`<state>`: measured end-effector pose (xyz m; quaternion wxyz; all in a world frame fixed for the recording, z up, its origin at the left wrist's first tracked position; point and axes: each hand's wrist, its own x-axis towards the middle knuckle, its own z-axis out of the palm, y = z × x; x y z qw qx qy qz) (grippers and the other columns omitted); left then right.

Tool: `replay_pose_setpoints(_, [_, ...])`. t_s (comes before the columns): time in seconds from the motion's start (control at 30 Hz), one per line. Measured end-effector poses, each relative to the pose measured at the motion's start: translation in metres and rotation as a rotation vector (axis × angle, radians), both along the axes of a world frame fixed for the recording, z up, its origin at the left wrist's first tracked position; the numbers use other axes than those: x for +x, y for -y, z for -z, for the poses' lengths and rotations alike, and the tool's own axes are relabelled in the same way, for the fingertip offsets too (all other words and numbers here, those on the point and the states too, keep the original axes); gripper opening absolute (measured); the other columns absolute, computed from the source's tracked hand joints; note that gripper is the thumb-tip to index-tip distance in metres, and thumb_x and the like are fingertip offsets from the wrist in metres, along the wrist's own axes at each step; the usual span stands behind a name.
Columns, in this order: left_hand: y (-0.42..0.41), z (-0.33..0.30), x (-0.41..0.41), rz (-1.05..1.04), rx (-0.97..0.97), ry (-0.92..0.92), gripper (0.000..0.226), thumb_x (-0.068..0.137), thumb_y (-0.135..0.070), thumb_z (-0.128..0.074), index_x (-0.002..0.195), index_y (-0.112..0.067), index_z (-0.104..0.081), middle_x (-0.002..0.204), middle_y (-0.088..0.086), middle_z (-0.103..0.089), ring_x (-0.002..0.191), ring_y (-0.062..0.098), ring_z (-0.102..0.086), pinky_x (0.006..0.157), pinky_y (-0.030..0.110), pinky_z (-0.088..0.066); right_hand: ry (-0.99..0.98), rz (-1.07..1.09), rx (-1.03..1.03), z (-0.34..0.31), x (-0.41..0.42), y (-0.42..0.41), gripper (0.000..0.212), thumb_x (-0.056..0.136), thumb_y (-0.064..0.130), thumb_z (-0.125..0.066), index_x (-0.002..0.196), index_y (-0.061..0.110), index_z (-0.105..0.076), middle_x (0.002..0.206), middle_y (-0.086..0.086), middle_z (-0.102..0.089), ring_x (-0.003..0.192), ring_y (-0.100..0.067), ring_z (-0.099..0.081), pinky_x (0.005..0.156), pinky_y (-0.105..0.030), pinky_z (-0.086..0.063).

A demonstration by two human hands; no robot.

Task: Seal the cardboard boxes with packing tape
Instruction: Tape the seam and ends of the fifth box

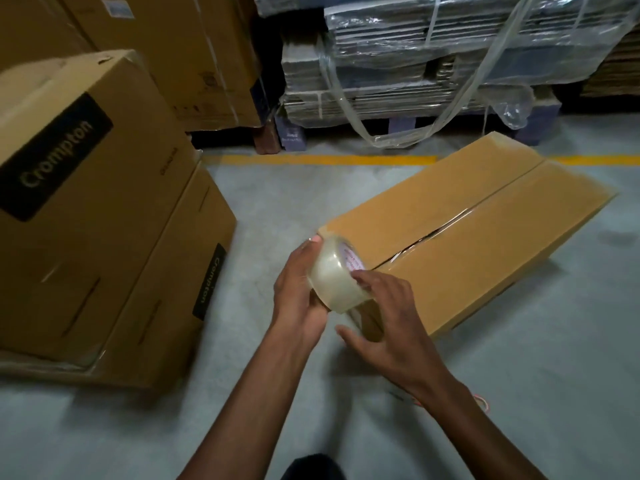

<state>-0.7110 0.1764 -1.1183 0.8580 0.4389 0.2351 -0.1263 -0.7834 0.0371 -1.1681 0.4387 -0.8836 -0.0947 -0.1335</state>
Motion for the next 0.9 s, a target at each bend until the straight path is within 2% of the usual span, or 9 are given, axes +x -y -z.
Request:
replay_pose_setpoints(0.1, [-0.004, 0.004, -0.006, 0.031, 0.095, -0.007, 0.047, 0.070, -0.024, -0.086, 0.115, -0.012, -0.076, 0.119, 0.011, -0.074, 0.108, 0.030, -0.070, 0.096, 0.047, -0.054, 0.038, 0.112, -0.008, 0.004, 0.009, -0.016, 0.055, 0.073, 0.042, -0.076, 0.121, 0.025, -0.055, 0.113, 0.023, -0.044, 0.109, -0.007, -0.044, 0.086, -0.027, -0.048])
replay_pose_setpoints(0.17, [-0.015, 0.009, -0.003, 0.070, 0.204, 0.005, 0.026, 0.079, -0.021, -0.083, 0.104, -0.015, -0.080, 0.111, 0.007, -0.077, 0.104, 0.023, -0.069, 0.089, 0.042, -0.054, -0.004, 0.130, 0.011, -0.005, 0.012, -0.013, 0.047, 0.066, 0.039, -0.075, 0.106, 0.035, -0.050, 0.096, 0.019, -0.048, 0.090, -0.009, -0.047, 0.075, -0.014, -0.039])
replay_pose_setpoints(0.23, [-0.027, 0.015, 0.005, 0.152, 0.272, 0.028, 0.022, 0.083, -0.019, -0.082, 0.104, -0.013, -0.080, 0.106, 0.004, -0.079, 0.102, 0.019, -0.071, 0.087, 0.037, -0.057, -0.026, 0.079, -0.024, -0.016, 0.016, -0.003, 0.047, 0.063, 0.040, -0.075, 0.101, 0.037, -0.047, 0.087, 0.015, -0.052, 0.079, -0.012, -0.049, 0.064, -0.009, -0.034])
replay_pose_setpoints(0.43, [-0.048, 0.015, 0.054, 0.282, 0.433, 0.199, 0.007, 0.089, -0.007, -0.076, 0.096, -0.007, -0.075, 0.083, 0.010, -0.077, 0.075, 0.020, -0.071, 0.072, 0.026, -0.061, -0.066, 0.071, -0.077, -0.038, 0.035, 0.012, 0.046, 0.060, 0.050, -0.072, 0.096, 0.023, -0.060, 0.071, 0.003, -0.061, 0.062, -0.014, -0.060, 0.049, -0.026, -0.046])
replay_pose_setpoints(0.5, [-0.049, 0.008, 0.070, 0.355, 0.448, 0.228, 0.011, 0.093, -0.013, -0.073, 0.101, -0.006, -0.074, 0.085, 0.009, -0.076, 0.078, 0.022, -0.071, 0.075, 0.029, -0.061, -0.086, 0.076, -0.093, -0.040, 0.040, 0.011, 0.045, 0.061, 0.046, -0.075, 0.096, 0.023, -0.060, 0.072, 0.003, -0.063, 0.062, -0.013, -0.061, 0.051, -0.028, -0.047])
replay_pose_setpoints(0.6, [-0.049, 0.005, 0.083, 0.479, 0.493, 0.149, 0.039, 0.096, -0.043, -0.067, 0.117, -0.011, -0.072, 0.112, 0.010, -0.075, 0.100, 0.026, -0.072, 0.092, 0.041, -0.060, -0.097, 0.051, -0.047, -0.040, 0.041, 0.009, 0.042, 0.062, 0.039, -0.076, 0.096, 0.021, -0.059, 0.071, 0.000, -0.063, 0.062, -0.017, -0.062, 0.052, -0.034, -0.049])
replay_pose_setpoints(0.7, [-0.052, 0.014, 0.080, 0.692, 0.332, -0.006, 0.071, 0.084, -0.068, -0.066, 0.127, -0.012, -0.070, 0.131, 0.014, -0.068, 0.122, 0.033, -0.065, 0.102, 0.052, -0.055, -0.100, 0.021, -0.005, -0.040, 0.039, 0.013, 0.040, 0.061, 0.036, -0.074, 0.095, 0.021, -0.059, 0.071, 0.000, -0.061, 0.060, -0.018, -0.060, 0.050, -0.035, -0.049])
replay_pose_setpoints(0.77, [-0.052, 0.024, 0.072, 0.787, 0.232, 0.008, 0.071, 0.082, -0.059, -0.073, 0.131, -0.008, -0.068, 0.133, 0.017, -0.066, 0.124, 0.035, -0.063, 0.104, 0.051, -0.053, -0.107, -0.012, 0.003, -0.041, 0.036, 0.016, 0.040, 0.062, 0.039, -0.073, 0.096, 0.023, -0.059, 0.073, 0.002, -0.061, 0.063, -0.019, -0.060, 0.048, -0.034, -0.048])
replay_pose_setpoints(0.9, [-0.049, 0.028, 0.064, 0.817, 0.233, 0.120, 0.041, 0.088, -0.026, -0.080, 0.124, -0.006, -0.073, 0.123, 0.016, -0.067, 0.111, 0.026, -0.062, 0.091, 0.032, -0.059, -0.100, -0.033, -0.043, -0.042, 0.034, 0.022, 0.041, 0.063, 0.044, -0.071, 0.097, 0.024, -0.060, 0.074, 0.006, -0.062, 0.064, -0.015, -0.061, 0.048, -0.027, -0.046])
